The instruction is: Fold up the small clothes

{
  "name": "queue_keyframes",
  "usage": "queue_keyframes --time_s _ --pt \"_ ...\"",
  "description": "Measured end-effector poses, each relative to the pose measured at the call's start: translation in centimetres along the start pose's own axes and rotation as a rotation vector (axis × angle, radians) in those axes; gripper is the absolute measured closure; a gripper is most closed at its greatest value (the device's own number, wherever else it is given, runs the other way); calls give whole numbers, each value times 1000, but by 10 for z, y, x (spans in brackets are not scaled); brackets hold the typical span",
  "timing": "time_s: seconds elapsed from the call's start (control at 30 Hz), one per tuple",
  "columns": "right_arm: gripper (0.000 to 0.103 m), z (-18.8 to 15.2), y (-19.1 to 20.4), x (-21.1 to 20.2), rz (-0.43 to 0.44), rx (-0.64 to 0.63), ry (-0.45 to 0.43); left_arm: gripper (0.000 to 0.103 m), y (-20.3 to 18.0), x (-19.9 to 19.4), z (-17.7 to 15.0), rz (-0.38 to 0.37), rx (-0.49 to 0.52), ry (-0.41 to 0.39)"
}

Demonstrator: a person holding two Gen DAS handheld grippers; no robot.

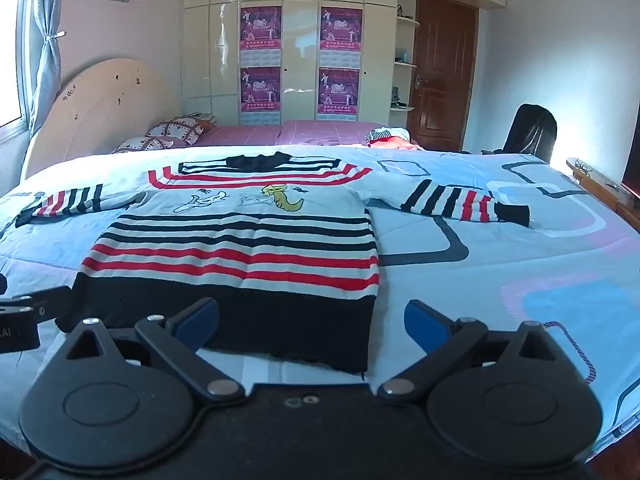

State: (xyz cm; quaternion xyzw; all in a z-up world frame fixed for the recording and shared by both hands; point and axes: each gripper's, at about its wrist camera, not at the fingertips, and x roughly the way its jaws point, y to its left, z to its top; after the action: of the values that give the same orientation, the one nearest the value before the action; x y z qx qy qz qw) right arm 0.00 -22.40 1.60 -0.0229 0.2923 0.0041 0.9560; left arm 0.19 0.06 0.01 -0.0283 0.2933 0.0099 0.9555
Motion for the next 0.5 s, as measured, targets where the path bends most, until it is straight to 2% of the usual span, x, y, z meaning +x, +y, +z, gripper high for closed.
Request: queue_keyframes --time_s 0.13,0.4,0.5 --pt "3 0 1 0 3 -2 3 0 -6 1 -3 14 19 -22" --pt "3 -2 -15 1 -2 10 2 0 -8 1 -2 12 14 -19" --pt "3 -3 -8 1 -9 4 -1 0 -12 2 -2 13 11 -17"
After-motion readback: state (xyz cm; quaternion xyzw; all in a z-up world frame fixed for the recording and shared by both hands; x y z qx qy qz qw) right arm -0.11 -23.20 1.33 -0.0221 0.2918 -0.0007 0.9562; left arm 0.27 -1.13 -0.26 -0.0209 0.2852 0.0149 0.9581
